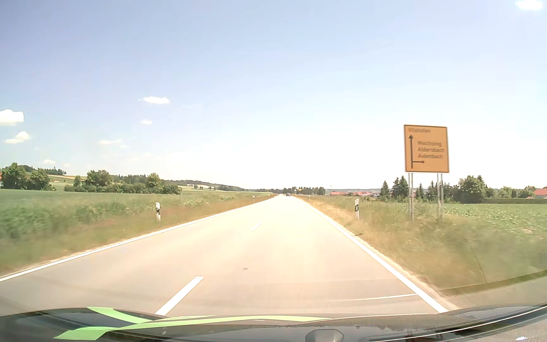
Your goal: Follow the waypoints while adhering to traffic rules and regulations
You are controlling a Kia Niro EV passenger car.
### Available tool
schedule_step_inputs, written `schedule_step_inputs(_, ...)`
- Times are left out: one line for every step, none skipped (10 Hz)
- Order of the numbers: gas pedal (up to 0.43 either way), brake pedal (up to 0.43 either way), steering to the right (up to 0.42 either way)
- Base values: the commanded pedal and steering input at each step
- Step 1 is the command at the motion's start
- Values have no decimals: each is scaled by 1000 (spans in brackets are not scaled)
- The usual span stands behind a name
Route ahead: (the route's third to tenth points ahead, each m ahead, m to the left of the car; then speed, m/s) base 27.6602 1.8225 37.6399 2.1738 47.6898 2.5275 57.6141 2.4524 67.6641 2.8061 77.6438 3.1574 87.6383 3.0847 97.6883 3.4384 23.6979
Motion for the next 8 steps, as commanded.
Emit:
schedule_step_inputs(228, 0, -3)
schedule_step_inputs(228, 0, -2)
schedule_step_inputs(228, 0, -3)
schedule_step_inputs(228, 0, -3)
schedule_step_inputs(240, 0, -3)
schedule_step_inputs(240, 0, -3)
schedule_step_inputs(240, 0, -3)
schedule_step_inputs(240, 0, -3)
